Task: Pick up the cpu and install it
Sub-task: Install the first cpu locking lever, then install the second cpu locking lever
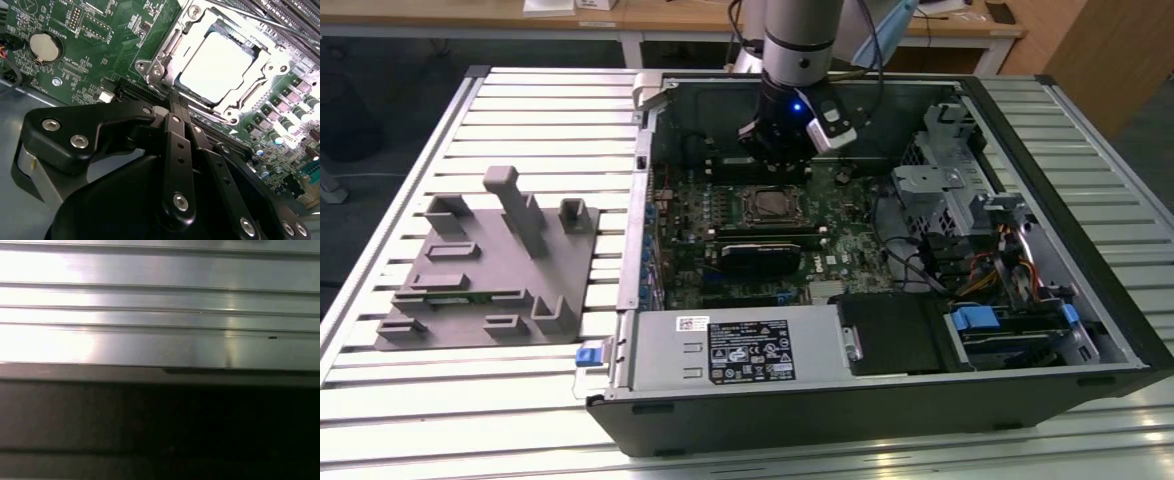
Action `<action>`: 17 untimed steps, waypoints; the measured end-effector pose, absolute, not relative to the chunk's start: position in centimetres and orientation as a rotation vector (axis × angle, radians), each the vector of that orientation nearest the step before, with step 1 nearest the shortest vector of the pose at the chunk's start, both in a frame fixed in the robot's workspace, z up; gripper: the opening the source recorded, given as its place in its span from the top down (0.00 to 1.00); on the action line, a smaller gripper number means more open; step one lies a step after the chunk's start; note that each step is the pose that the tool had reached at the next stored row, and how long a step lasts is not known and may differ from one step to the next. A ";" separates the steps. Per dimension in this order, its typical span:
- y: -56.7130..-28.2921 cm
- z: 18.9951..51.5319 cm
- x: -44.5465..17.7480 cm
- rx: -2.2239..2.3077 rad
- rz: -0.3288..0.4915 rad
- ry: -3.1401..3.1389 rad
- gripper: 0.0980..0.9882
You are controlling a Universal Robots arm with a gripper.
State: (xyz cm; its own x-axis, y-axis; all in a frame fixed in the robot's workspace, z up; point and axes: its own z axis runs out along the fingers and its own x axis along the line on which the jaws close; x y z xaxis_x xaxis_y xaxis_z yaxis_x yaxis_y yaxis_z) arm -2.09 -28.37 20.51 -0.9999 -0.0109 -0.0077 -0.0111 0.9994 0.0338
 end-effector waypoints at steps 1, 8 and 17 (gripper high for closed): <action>-28.4 20.5 -2.0 -0.017 0.053 3.134 0.99; -28.6 20.5 -1.9 -0.017 0.053 3.134 0.99; -28.9 20.5 -1.9 -0.017 0.053 3.134 0.99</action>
